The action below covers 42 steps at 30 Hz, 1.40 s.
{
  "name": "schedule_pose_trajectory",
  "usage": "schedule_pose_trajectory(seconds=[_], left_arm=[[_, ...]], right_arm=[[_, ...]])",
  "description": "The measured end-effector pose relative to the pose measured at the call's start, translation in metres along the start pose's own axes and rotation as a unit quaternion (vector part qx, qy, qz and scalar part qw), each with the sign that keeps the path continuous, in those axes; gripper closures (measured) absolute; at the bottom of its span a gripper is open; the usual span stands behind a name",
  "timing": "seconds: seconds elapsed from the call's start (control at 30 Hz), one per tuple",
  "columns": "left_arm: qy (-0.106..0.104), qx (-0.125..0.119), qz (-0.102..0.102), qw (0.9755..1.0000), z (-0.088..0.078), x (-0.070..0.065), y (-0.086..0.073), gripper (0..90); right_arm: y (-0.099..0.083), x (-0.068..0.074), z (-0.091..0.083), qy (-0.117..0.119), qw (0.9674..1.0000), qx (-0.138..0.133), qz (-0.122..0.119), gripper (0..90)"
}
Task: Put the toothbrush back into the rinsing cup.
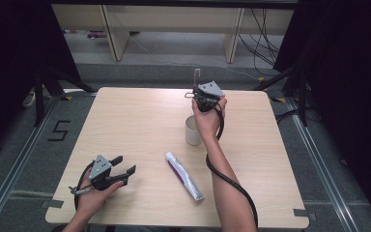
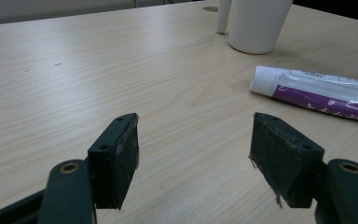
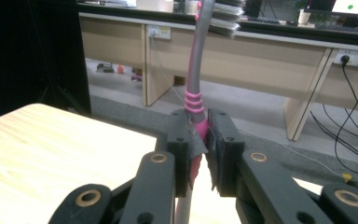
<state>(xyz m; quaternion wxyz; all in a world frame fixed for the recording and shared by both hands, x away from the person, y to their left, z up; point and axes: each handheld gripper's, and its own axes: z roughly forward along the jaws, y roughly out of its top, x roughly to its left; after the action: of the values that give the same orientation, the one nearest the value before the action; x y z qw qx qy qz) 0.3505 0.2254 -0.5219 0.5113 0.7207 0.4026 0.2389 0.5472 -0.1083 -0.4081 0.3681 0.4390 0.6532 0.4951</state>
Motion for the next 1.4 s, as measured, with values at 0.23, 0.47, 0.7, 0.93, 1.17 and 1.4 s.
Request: schedule_pose_trajectory(seconds=[0.23,0.47,0.7,0.93,1.17,1.4], left_arm=[[-0.003,-0.004,0.000,1.0000,0.001,0.000,0.000,32.0],[-0.003,-0.003,0.000,1.0000,0.001,0.000,0.000,32.0],[-0.003,-0.004,0.000,1.0000,0.001,0.000,0.000,32.0],[-0.003,-0.003,0.000,1.0000,0.001,0.000,0.000,32.0],[-0.003,-0.002,0.000,1.0000,0.001,0.000,0.000,32.1],[-0.003,-0.001,0.001,1.0000,0.001,0.000,0.000,32.1]], right_arm=[[-0.006,0.000,0.002,0.003,0.9999,0.017,0.002,80.4],[-0.011,-0.001,0.003,0.007,0.9995,0.031,-0.009,80.4],[-0.014,0.001,0.004,0.015,0.9983,0.056,-0.004,80.3],[-0.018,0.000,0.006,0.019,0.9969,0.075,-0.015,80.3],[-0.022,0.000,0.006,0.022,0.9949,0.098,-0.009,80.3],[-0.021,-0.001,0.006,0.024,0.9933,0.113,-0.008,80.2]])
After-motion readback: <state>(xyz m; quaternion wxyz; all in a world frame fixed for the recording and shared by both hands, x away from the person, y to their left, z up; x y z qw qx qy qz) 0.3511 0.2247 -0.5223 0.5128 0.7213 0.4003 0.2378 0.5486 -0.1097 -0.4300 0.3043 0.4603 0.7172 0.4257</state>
